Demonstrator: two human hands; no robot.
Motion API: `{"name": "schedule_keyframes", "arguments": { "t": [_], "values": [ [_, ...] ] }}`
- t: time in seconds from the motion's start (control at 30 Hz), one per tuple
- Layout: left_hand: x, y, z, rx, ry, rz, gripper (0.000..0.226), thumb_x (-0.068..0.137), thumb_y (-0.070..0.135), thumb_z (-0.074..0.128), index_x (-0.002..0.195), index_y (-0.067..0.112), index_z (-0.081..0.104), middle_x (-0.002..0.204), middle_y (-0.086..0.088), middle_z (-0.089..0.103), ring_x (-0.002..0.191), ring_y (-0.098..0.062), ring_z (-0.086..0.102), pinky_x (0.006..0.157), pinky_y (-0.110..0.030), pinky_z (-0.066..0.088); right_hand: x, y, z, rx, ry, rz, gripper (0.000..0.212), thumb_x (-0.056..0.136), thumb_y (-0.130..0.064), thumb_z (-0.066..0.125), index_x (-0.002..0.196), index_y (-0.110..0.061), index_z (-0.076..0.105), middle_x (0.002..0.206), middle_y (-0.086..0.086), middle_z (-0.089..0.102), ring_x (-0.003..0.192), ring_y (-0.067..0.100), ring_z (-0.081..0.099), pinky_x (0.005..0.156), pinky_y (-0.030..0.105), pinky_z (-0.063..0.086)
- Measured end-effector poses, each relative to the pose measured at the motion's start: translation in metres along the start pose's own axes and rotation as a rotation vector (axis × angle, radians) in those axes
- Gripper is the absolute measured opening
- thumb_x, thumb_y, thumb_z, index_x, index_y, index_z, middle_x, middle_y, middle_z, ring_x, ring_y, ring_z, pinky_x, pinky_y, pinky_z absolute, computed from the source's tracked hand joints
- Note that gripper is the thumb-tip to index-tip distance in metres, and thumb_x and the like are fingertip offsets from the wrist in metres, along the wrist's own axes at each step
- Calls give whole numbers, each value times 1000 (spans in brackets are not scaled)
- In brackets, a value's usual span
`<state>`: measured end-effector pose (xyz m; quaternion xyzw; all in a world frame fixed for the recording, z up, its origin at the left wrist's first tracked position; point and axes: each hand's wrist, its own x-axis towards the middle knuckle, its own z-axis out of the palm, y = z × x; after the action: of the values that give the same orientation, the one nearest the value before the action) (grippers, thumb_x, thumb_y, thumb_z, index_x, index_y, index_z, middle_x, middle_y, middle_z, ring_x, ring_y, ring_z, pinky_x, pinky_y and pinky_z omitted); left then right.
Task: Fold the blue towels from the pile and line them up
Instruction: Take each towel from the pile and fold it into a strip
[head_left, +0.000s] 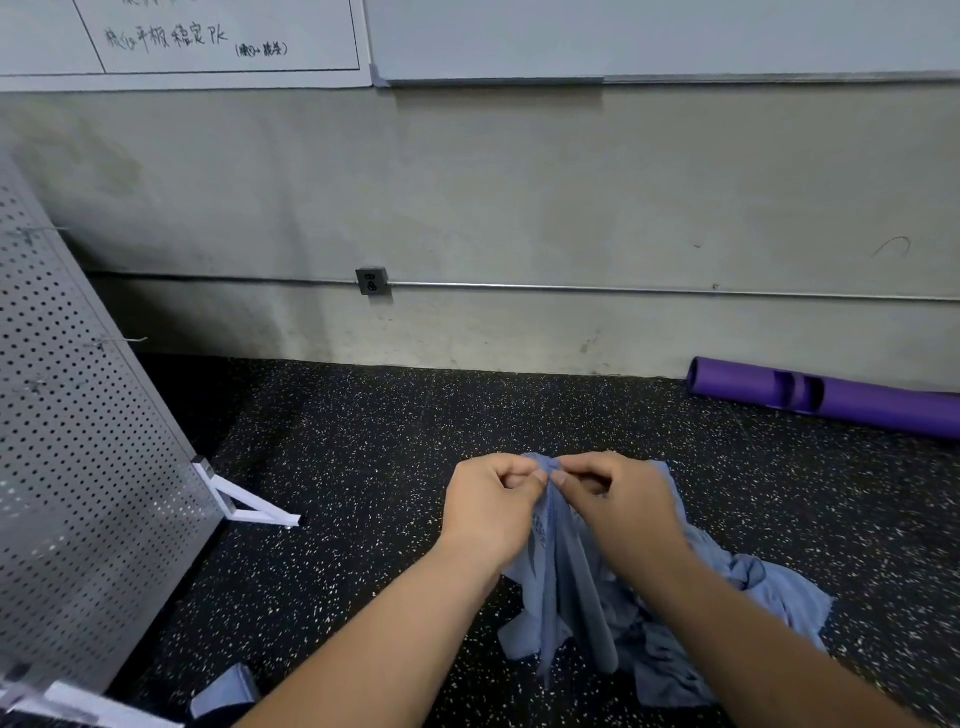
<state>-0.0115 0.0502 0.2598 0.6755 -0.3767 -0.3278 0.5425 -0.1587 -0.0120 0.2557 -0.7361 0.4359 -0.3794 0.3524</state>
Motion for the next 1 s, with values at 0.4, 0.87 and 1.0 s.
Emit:
{"name": "schedule_keyframes", "arguments": {
  "t": [0.4,0.87,1.0],
  "values": [
    [-4,16,-7,-93,-112,-52,36,97,-2,52,95,14,85,90,-9,80,74,-5,66,73,-23,56,-1,-7,-8,18,7,-18,19,79,-38,92,94,-36,81,89,-17,76,83,-3,70,72,14,54],
    [29,5,-56,476,-121,355,12,91,31,79,96,41,74,103,19,69,103,3,61,97,-27,48,27,9,-47,-21,58,-21,15,100,-21,71,111,-27,81,95,-17,78,88,2,71,84,26,59],
    [27,0,-55,587,-300,447,17,90,44,79,106,47,72,117,21,63,118,-6,54,108,-32,42,28,7,-55,-18,92,-38,15,101,-22,71,111,-28,80,99,-18,77,91,0,70,83,19,55]
  ]
}}
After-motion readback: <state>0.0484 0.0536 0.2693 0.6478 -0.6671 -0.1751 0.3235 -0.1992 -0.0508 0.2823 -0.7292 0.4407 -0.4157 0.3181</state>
